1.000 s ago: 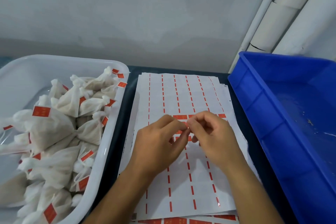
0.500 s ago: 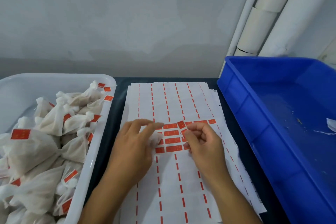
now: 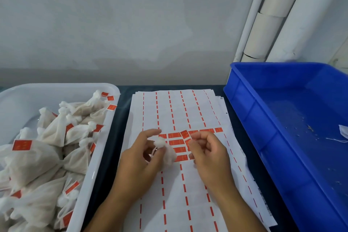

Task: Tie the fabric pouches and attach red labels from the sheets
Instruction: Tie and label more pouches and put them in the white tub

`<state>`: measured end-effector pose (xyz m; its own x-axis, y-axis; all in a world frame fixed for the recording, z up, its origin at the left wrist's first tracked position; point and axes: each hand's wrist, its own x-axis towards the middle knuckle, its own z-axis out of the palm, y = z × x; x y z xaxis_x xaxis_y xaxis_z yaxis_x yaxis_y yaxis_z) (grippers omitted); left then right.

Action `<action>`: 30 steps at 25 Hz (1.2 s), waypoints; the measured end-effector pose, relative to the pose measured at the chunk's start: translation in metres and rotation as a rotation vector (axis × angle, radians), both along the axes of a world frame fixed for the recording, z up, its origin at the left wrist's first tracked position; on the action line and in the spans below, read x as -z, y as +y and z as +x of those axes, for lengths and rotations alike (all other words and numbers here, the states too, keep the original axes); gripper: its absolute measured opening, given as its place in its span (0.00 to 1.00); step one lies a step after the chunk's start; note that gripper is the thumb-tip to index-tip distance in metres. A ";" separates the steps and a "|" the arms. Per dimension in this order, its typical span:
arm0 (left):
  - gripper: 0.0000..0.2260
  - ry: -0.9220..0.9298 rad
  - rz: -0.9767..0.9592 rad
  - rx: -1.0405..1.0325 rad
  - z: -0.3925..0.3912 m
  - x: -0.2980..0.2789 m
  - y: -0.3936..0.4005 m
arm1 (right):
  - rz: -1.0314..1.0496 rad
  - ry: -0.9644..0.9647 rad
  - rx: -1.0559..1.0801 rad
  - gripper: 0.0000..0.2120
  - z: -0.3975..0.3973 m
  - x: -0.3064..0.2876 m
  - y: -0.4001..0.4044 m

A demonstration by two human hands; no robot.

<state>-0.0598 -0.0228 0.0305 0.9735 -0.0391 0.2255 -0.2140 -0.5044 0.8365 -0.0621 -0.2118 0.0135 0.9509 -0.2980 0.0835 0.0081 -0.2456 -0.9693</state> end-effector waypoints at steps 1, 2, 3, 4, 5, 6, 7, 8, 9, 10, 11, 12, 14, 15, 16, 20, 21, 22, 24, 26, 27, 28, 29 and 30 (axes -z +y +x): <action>0.14 0.012 -0.054 0.004 -0.002 -0.001 -0.004 | 0.002 -0.002 -0.003 0.02 0.000 0.000 0.000; 0.14 0.027 -0.094 0.015 -0.003 0.000 -0.007 | 0.001 -0.004 -0.005 0.03 0.001 0.000 0.000; 0.15 0.035 -0.113 0.027 -0.004 0.000 -0.010 | -0.002 -0.008 -0.007 0.03 0.001 0.000 0.000; 0.15 0.041 -0.114 0.034 -0.004 0.001 -0.012 | -0.004 -0.010 -0.011 0.03 0.001 0.000 0.000; 0.13 0.045 -0.118 0.040 -0.004 0.002 -0.013 | -0.006 -0.009 -0.015 0.03 0.001 -0.001 0.001; 0.12 0.051 -0.130 0.045 -0.004 0.004 -0.013 | -0.008 -0.010 -0.019 0.03 0.000 -0.001 0.001; 0.11 0.060 -0.147 0.047 -0.004 0.006 -0.013 | -0.008 -0.011 -0.023 0.03 0.000 0.000 0.002; 0.10 0.063 -0.157 0.045 -0.004 0.008 -0.013 | -0.005 -0.011 -0.027 0.03 0.000 0.000 0.002; 0.10 0.064 -0.159 0.040 -0.004 0.009 -0.013 | -0.001 -0.011 -0.029 0.03 0.000 0.000 0.002; 0.10 0.060 -0.159 0.034 -0.005 0.010 -0.014 | 0.002 -0.010 -0.028 0.03 0.000 0.000 0.002; 0.10 0.052 -0.164 0.026 -0.005 0.010 -0.014 | 0.003 -0.009 -0.025 0.03 0.000 0.000 0.002; 0.10 0.043 -0.173 0.011 -0.006 0.009 -0.014 | 0.005 -0.007 -0.023 0.03 0.000 0.000 0.002; 0.09 0.018 -0.195 -0.003 -0.007 0.007 -0.013 | 0.012 -0.005 -0.028 0.03 -0.001 -0.001 0.003; 0.10 0.006 -0.186 0.002 -0.007 0.005 -0.013 | 0.018 -0.004 -0.030 0.03 -0.001 -0.001 0.003; 0.11 -0.003 -0.164 0.009 -0.008 0.003 -0.012 | 0.025 -0.002 -0.031 0.03 -0.001 -0.001 0.003; 0.09 -0.035 -0.092 0.023 -0.008 0.001 -0.012 | 0.044 -0.001 -0.036 0.03 -0.001 -0.001 0.004; 0.06 -0.035 -0.084 0.020 -0.008 0.001 -0.012 | 0.045 -0.002 -0.035 0.03 -0.001 -0.001 0.005; 0.03 -0.031 -0.082 0.025 -0.008 0.001 -0.012 | 0.053 -0.004 -0.038 0.03 -0.001 -0.002 0.005; 0.03 -0.047 -0.072 0.052 -0.009 0.001 -0.013 | 0.096 -0.010 -0.054 0.03 -0.002 -0.004 0.005; 0.06 -0.084 -0.052 0.082 -0.009 0.000 -0.013 | 0.127 -0.009 -0.068 0.04 -0.003 -0.006 0.005; 0.07 -0.103 -0.039 0.093 -0.010 0.001 -0.013 | 0.131 -0.007 -0.073 0.04 -0.003 -0.007 0.005; 0.09 -0.118 -0.029 0.095 -0.010 0.002 -0.013 | 0.132 -0.003 -0.076 0.04 -0.003 -0.008 0.005; 0.09 -0.125 -0.018 0.091 -0.009 0.002 -0.013 | 0.133 0.001 -0.075 0.04 -0.003 -0.008 0.005; 0.08 -0.125 -0.010 0.082 -0.008 0.003 -0.013 | 0.133 0.004 -0.071 0.03 -0.003 -0.008 0.005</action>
<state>-0.0679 -0.0361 0.0275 0.9315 -0.1147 0.3453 -0.3569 -0.4726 0.8058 -0.0651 -0.2070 0.0214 0.9701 -0.2386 0.0437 0.0166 -0.1143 -0.9933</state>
